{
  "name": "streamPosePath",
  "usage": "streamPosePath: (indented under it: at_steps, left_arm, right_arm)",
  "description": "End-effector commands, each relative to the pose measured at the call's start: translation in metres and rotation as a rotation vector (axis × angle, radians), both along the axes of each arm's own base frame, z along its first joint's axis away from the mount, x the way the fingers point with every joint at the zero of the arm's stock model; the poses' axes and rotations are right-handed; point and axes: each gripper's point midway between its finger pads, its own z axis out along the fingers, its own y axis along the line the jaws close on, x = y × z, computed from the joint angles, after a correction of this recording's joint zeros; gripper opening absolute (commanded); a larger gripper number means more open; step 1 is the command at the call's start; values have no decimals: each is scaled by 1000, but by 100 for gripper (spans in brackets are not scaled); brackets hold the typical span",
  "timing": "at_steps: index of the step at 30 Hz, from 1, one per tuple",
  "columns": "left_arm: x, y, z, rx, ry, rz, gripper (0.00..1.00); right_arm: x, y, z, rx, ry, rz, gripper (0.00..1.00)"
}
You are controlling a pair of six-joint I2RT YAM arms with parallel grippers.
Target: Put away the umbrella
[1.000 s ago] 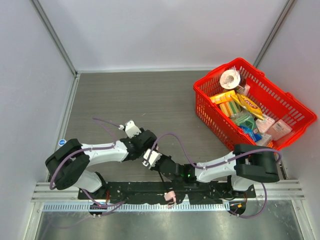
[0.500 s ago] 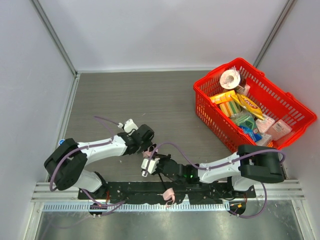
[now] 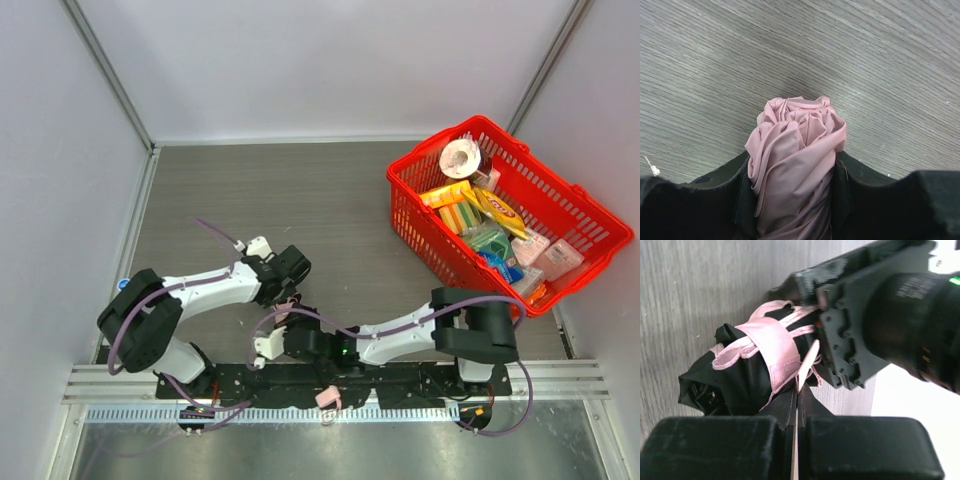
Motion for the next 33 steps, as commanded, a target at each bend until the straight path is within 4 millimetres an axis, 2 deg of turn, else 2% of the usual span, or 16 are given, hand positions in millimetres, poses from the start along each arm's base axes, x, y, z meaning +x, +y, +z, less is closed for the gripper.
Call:
streamPosePath:
  at_steps: [1, 5, 7, 11, 14, 18, 21, 23, 25, 26, 27, 28, 33]
  left_arm:
    - [10, -28, 18, -65, -26, -23, 0]
    - [10, -35, 19, -73, -13, -83, 0]
    - [9, -36, 25, -59, -6, -106, 0]
    - [10, -35, 37, -63, -27, -132, 0]
    - [11, -28, 39, -45, -42, -125, 0]
    - [10, -31, 39, -57, -28, -120, 0]
    - [7, -28, 34, -45, -9, -105, 0]
    - [8, -27, 35, -46, -20, -102, 0]
    - [10, -28, 38, -65, -41, -106, 0]
    - [10, -27, 40, -73, -51, -106, 0]
    - [10, -27, 41, -80, -57, -106, 0]
    - [11, -26, 43, -90, -67, -106, 0]
    - [19, -19, 49, -145, -123, -70, 0]
  right_arm:
    - [-4, 5, -25, -228, -24, 50, 1]
    - [-9, -6, -57, -380, -56, 101, 1]
    - [-10, -8, -62, -405, -83, 94, 1]
    - [-18, -11, -81, -478, -73, 115, 1]
    - [-17, -18, -100, -544, -86, 105, 2]
    - [-11, -22, -116, -607, -119, 72, 1]
    - [-7, -26, -119, -610, -145, 28, 2]
    - [1, -18, -107, -513, -145, -71, 7]
    - [8, -19, -94, -439, -101, -149, 12]
    - [9, -20, -90, -414, -77, -157, 36]
    - [7, -20, -75, -332, -46, -171, 66]
    - [5, -20, -71, -296, -19, -162, 82]
    - [1, -22, -1, 24, 25, -182, 82]
